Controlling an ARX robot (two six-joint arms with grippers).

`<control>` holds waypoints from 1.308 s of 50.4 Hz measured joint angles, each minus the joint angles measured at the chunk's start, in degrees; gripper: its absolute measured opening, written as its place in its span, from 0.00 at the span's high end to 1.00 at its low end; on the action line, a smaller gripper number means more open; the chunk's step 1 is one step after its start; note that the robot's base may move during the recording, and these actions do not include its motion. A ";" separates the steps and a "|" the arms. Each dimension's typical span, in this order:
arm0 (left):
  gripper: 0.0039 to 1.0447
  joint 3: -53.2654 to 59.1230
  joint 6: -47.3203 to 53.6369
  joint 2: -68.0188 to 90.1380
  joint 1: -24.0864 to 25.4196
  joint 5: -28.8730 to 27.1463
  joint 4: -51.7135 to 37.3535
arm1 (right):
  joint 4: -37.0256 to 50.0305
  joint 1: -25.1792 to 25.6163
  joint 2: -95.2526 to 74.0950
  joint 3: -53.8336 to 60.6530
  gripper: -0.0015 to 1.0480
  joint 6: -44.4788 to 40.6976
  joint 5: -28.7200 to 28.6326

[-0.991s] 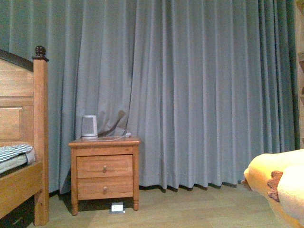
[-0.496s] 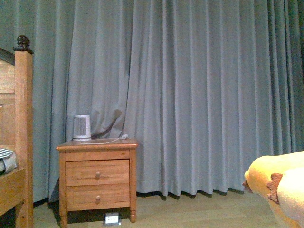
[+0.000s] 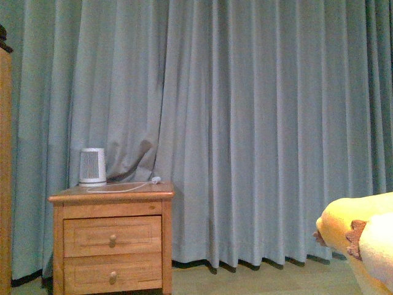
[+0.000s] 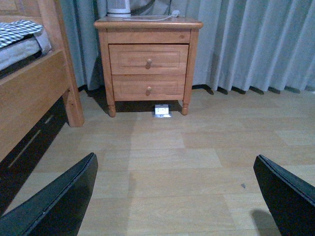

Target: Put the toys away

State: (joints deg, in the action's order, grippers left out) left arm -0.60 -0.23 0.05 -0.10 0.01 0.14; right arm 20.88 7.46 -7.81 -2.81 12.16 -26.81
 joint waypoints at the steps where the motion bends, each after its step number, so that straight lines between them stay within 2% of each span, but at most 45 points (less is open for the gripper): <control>1: 0.06 0.00 0.00 0.00 0.00 -0.02 -0.02 | 0.00 0.00 -0.02 0.00 0.93 0.00 -0.02; 66: 0.06 0.00 -0.02 -0.02 0.00 -0.07 -0.02 | 0.00 0.02 -0.02 0.02 0.93 0.00 -0.02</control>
State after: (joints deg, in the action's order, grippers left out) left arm -0.60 -0.25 0.03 -0.10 -0.05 0.12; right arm 20.88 7.49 -7.84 -2.79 12.16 -26.83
